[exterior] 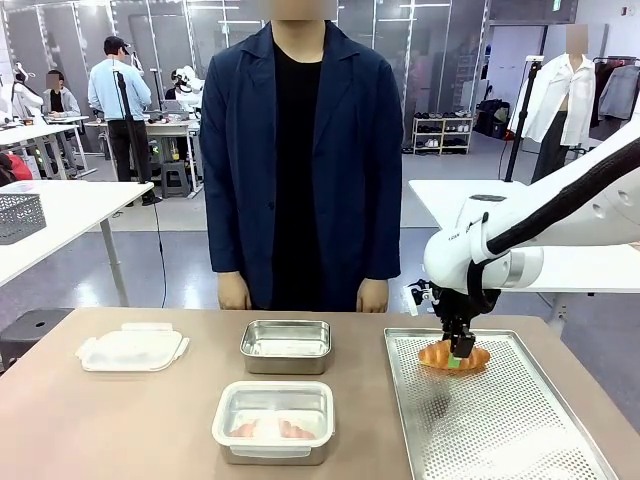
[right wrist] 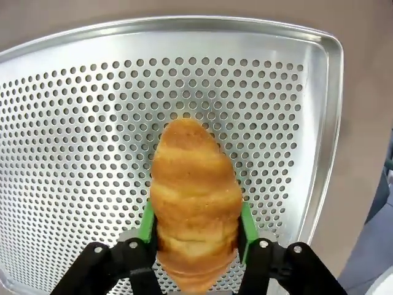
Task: Place the bread into the airtight container.
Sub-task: Pick up a Butter Roll and place it into an empty Airtight Container.
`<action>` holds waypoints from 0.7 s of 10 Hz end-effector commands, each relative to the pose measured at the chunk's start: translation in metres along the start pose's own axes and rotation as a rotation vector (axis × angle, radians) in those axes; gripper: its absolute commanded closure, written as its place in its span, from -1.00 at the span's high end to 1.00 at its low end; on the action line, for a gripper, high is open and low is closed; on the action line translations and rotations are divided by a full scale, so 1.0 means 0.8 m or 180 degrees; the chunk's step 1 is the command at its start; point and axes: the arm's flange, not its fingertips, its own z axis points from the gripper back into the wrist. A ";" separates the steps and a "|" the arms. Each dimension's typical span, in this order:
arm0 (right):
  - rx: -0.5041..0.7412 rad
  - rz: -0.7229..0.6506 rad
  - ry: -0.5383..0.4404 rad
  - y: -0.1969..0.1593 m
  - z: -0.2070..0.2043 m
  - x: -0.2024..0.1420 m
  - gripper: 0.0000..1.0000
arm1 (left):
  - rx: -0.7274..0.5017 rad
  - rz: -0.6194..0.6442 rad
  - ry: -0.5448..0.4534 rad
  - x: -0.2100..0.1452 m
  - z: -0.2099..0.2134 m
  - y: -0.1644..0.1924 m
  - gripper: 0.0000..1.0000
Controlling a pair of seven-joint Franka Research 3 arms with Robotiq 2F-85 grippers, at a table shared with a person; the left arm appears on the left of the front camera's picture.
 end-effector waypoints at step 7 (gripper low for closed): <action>-0.0354 -0.0141 0.0160 0.028 0.120 0.072 -0.58 | -0.0020 -0.0033 -0.0005 0.002 0.001 0.001 1.00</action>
